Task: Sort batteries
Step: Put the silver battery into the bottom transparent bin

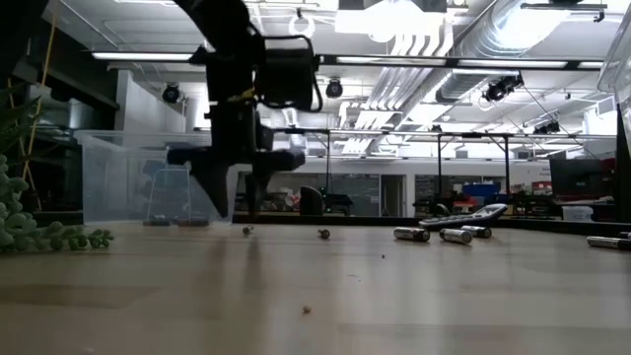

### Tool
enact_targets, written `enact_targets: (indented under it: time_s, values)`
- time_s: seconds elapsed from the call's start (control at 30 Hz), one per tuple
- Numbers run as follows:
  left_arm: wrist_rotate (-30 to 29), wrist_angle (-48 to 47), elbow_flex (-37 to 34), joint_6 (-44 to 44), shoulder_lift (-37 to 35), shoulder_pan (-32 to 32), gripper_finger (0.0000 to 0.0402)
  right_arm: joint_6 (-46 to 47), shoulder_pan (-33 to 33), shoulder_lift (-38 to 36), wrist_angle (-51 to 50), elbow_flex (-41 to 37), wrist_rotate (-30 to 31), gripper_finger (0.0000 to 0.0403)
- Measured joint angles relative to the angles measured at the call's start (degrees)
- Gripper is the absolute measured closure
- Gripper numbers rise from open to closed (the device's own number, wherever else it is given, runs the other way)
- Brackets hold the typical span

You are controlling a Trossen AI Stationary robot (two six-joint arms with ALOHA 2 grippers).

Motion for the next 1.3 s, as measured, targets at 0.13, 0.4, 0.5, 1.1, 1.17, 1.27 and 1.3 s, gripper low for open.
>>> enact_targets:
  time_s: [0.13, 0.4, 0.5, 1.1, 1.17, 1.27, 1.3]
  values:
    - [2.2, 8.8, -3.2, -2.2, 0.0, 1.0, 0.0193, -1.2, 0.0, 0.0, 0.0, 0.0, 0.0, 0.022]
    - [2.6, 10.2, -4.2, -3.9, 0.4, 2.1, 0.0194, -2.2, 0.0, 0.0, 0.0, 0.0, -1.5, 0.022]
    - [3.5, 9.7, -4.1, -3.0, 1.4, 2.1, 0.0208, -2.4, 0.0, 0.0, 0.0, 0.0, -1.5, 0.022]
    - [5.3, 10.9, -4.8, 10.1, -5.4, -0.9, 0.0391, -3.7, 0.0, 0.0, 0.0, 0.0, -1.5, 0.022]
    - [4.5, 15.0, -4.4, 13.8, -9.6, -1.4, 0.0395, -3.7, 0.0, 0.0, 0.0, 0.0, -1.3, 0.022]
    - [4.0, 23.7, -4.5, 20.3, -13.8, -2.0, 0.0396, -3.7, 0.0, 0.0, 0.0, 0.0, -1.2, 0.022]
    - [5.1, 28.5, -4.5, 22.7, -14.6, -2.5, 0.0396, -3.5, 0.0, 0.0, 0.0, 0.0, -1.2, 0.022]
